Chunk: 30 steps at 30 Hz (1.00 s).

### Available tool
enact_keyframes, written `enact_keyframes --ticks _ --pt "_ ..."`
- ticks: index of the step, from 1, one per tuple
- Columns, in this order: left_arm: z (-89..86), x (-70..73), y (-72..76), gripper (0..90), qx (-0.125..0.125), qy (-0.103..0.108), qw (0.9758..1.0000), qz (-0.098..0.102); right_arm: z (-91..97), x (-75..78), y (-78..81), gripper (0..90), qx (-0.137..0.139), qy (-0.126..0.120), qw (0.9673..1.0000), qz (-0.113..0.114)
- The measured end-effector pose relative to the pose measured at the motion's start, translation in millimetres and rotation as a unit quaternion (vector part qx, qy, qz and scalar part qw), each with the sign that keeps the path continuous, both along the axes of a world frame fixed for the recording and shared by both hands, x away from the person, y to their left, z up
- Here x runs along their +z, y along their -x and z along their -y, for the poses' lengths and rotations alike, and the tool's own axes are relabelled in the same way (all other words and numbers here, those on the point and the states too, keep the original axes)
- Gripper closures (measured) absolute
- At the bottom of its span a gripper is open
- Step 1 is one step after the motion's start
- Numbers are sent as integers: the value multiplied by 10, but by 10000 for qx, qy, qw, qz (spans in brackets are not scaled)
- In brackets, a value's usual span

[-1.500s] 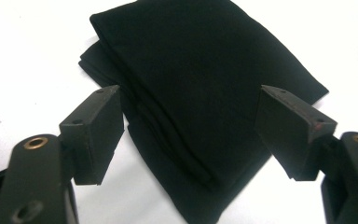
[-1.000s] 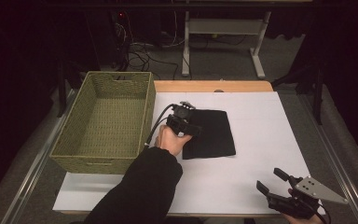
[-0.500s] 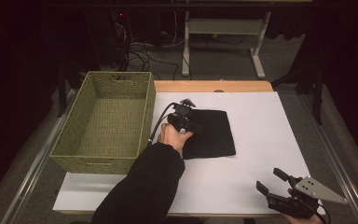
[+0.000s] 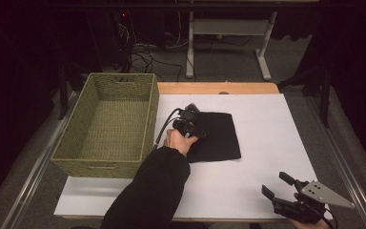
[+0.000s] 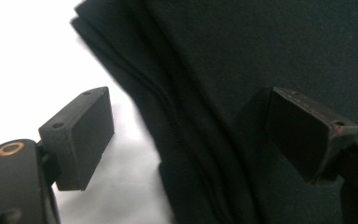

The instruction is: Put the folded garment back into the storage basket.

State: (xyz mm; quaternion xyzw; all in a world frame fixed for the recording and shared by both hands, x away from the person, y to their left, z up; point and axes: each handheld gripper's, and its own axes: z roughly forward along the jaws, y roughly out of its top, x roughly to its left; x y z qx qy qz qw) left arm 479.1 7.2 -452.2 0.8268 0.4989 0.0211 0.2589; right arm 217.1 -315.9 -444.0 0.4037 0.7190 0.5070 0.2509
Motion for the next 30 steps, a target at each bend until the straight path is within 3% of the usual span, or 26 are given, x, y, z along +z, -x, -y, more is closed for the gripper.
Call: enact_keyframes --ticks 6,12,17,24,30 --pt "37 -5 21 132 -125 100 9999 14 -4 -2 -3 212 10 9 10000 -5" --pt "102 -20 62 142 -301 -69 9994 175 -11 -3 -3 212 26 40 10000 -3" --pt "119 -15 89 201 -377 -173 9988 270 -12 -3 -5 212 24 38 10000 -10" --pt "153 7 128 410 -553 -24 9981 257 -16 -3 -4 212 23 45 10000 -8" --pt "161 13 132 595 -666 196 9975 121 -19 -3 -4 212 34 59 10000 -8"
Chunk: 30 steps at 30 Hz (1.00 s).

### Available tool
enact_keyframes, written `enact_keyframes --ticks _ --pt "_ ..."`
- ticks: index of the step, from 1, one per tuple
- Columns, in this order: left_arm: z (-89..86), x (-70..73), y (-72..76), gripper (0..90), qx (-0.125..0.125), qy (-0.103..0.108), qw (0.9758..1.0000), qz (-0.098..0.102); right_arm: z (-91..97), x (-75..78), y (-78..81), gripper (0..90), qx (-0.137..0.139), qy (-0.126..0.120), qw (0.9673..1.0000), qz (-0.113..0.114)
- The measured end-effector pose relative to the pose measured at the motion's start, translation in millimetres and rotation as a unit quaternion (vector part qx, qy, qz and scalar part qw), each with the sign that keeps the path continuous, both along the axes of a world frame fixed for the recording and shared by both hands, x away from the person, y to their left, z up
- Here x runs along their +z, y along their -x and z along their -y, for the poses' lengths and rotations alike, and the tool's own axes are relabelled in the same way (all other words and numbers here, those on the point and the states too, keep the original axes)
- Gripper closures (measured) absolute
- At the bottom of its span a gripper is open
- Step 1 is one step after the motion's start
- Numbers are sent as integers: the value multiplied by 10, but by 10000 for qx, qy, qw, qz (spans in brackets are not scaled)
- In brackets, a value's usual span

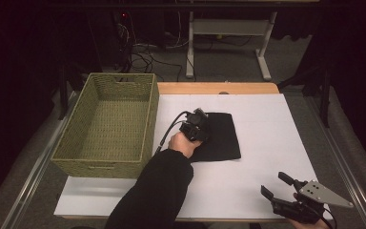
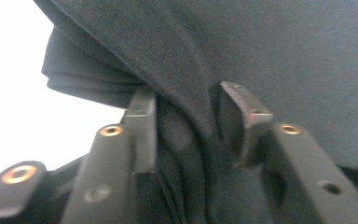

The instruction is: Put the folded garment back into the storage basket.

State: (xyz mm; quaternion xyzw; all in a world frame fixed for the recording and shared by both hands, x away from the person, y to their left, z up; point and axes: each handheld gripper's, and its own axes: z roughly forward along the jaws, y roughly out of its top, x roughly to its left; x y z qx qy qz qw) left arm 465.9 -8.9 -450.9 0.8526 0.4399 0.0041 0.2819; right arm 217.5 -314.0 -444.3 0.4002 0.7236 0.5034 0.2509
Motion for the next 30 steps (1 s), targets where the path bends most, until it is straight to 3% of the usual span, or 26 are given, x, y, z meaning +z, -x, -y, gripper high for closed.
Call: enact_keyframes --ticks 4,9,17,30 --pt "-5 -1 -9 655 -14 97 9999 -93 -1 0 0 212 4 -1 10000 -14" --pt "6 6 4 684 -18 64 10000 -54 -2 -2 -1 212 2 6 10000 -14" --pt "-5 15 -5 703 3 112 9999 -118 0 -3 -4 212 8 -3 10000 -18" --pt "-18 82 27 712 4 178 9998 -19 4 -3 -6 212 4 -21 10000 -23"
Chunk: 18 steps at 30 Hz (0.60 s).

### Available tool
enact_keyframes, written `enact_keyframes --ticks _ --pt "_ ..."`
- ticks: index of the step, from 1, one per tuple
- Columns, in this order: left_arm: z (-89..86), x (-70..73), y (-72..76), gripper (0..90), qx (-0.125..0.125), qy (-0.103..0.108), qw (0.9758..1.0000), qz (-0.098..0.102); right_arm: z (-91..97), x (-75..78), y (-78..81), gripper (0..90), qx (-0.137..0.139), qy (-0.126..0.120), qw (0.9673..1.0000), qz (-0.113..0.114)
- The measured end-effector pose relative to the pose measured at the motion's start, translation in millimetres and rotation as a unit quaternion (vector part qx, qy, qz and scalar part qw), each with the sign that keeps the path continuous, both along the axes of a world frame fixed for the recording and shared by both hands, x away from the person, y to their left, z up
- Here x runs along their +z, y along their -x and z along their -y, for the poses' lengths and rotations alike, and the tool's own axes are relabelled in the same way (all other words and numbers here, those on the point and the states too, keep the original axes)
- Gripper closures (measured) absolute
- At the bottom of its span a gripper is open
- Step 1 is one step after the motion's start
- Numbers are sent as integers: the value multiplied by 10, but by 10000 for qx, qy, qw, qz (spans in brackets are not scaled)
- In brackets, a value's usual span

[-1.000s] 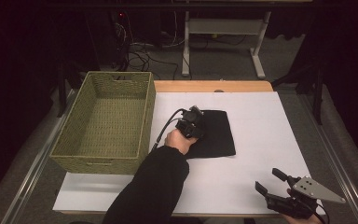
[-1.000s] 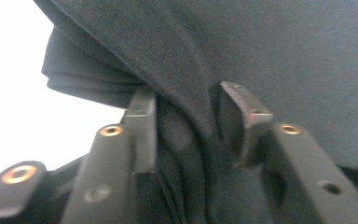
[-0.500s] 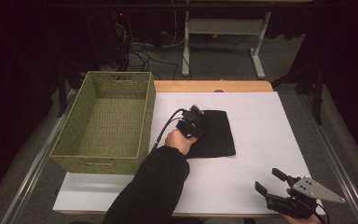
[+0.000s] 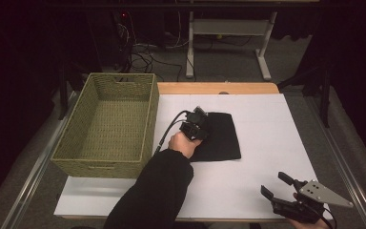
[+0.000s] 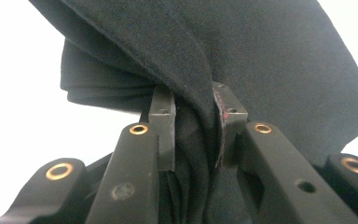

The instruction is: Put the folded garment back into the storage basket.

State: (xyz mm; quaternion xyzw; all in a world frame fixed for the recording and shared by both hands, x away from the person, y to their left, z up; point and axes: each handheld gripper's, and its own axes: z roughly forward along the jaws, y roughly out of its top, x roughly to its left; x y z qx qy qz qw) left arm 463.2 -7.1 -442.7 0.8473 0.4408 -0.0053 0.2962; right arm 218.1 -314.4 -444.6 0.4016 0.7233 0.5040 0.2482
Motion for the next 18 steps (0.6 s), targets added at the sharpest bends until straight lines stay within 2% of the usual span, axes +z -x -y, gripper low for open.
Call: enact_keyframes --ticks 18 --pt "-2 249 104 717 -162 352 9989 262 -3 1 3 212 -10 11 10000 -3"
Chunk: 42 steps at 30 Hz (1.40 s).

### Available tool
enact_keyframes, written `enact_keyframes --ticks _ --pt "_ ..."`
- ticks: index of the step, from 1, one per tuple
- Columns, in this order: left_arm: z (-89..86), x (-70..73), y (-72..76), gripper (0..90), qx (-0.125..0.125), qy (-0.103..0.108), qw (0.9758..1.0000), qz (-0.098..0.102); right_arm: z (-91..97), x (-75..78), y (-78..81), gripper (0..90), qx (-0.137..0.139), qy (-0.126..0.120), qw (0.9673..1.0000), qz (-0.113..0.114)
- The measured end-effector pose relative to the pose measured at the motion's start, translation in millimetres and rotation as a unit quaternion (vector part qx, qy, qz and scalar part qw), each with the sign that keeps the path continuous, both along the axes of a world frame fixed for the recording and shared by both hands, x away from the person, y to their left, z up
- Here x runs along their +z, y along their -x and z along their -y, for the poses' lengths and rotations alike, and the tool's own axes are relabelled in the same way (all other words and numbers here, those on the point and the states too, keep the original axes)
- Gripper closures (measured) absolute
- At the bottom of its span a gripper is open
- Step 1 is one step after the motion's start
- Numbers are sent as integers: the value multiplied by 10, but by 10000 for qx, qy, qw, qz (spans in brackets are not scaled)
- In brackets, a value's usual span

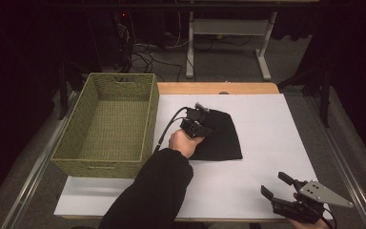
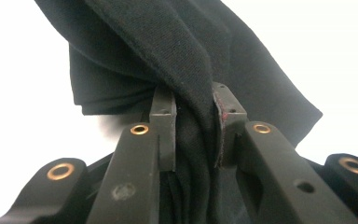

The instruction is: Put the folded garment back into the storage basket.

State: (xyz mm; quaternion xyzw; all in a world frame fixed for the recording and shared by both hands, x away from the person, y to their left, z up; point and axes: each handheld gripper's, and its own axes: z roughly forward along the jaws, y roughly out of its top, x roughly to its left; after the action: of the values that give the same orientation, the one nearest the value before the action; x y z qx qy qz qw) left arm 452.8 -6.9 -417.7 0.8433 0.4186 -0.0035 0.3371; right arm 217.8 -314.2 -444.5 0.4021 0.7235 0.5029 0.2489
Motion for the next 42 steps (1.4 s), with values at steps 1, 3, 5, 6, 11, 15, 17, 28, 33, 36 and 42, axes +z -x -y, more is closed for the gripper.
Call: enact_keyframes --ticks 1,3,5,6,11,15,17,28,33,36,42 --pt "3 13 8 717 -12 8 10000 20 0 0 1 212 -1 -4 10000 -1" --pt "6 38 22 717 -37 23 10000 48 2 0 1 212 2 -7 10000 6" --pt "6 74 44 717 -56 26 9999 115 2 1 0 212 4 -6 10000 8" --pt "7 87 53 717 -66 23 9999 136 1 0 1 212 1 -6 10000 3" --pt "-7 149 94 718 -93 72 9997 201 1 1 2 212 3 1 10000 13" --pt "-22 190 119 718 -93 134 9996 223 0 2 3 212 9 11 10000 9" --pt "-30 212 133 718 -109 139 9996 236 1 2 2 212 4 10 10000 17" --pt "-88 338 213 717 -119 144 9993 326 1 2 2 213 8 10 10000 15" --pt "-122 395 244 717 -148 178 9992 324 1 2 1 212 7 15 10000 12" --pt "-139 422 261 717 -170 204 9991 316 0 2 2 212 9 16 10000 11" --pt "-163 475 300 717 -224 258 9989 328 -1 1 2 212 8 14 10000 9"
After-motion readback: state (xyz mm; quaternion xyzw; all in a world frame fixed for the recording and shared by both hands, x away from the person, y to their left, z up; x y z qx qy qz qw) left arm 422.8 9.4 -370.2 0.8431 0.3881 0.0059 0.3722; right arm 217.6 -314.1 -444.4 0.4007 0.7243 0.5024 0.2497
